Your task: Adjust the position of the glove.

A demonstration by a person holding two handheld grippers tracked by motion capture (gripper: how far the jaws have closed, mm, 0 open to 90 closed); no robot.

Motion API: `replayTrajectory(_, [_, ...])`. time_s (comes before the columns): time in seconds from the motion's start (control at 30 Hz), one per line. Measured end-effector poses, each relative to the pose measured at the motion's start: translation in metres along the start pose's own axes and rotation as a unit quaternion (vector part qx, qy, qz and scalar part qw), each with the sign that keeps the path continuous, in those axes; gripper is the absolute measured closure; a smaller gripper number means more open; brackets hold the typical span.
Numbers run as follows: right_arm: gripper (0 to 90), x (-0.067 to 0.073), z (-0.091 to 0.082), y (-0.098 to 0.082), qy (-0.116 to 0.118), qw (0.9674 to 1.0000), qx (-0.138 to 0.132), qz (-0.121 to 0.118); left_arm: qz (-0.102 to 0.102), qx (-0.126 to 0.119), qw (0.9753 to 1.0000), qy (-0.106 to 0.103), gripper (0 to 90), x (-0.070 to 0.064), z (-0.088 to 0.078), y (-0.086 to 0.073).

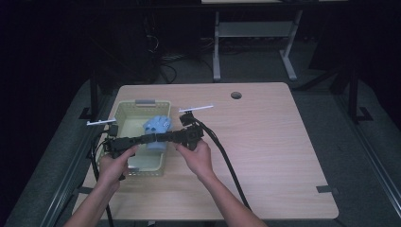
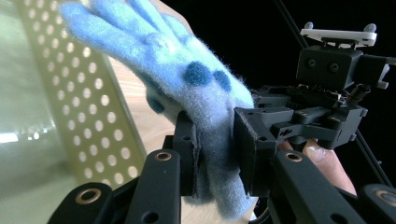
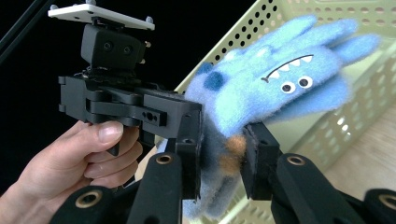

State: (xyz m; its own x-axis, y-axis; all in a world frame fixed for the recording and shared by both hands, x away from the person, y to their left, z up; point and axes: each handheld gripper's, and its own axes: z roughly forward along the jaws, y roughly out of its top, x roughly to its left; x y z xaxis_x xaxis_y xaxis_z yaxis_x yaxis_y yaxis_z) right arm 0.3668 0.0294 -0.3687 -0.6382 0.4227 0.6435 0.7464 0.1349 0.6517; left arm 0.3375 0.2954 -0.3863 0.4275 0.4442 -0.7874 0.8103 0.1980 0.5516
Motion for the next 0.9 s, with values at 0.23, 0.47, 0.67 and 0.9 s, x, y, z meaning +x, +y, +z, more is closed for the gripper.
replayTrajectory(0.23, [71.1, 0.002, 0.013, 0.004, 0.009, 1.0000, 0.003, 0.003, -0.005, -0.003, 1.0000, 0.003, 71.4, 0.006, -0.010, 0.003])
replayTrajectory(0.47, [71.1, 0.002, 0.025, 0.006, 0.017, 0.9998, 0.004, 0.007, -0.013, -0.005, 0.9999, 0.003, 71.5, 0.014, -0.019, 0.005])
replayTrajectory(0.67, [71.2, 0.002, 0.036, 0.009, 0.020, 0.9997, 0.007, 0.010, -0.024, -0.009, 0.9997, 0.001, 72.0, 0.022, -0.027, 0.006])
replayTrajectory(0.9, [71.3, 0.002, 0.050, 0.010, 0.024, 0.9995, 0.012, 0.016, -0.030, -0.007, 0.9995, 0.003, 73.1, 0.032, -0.035, 0.007])
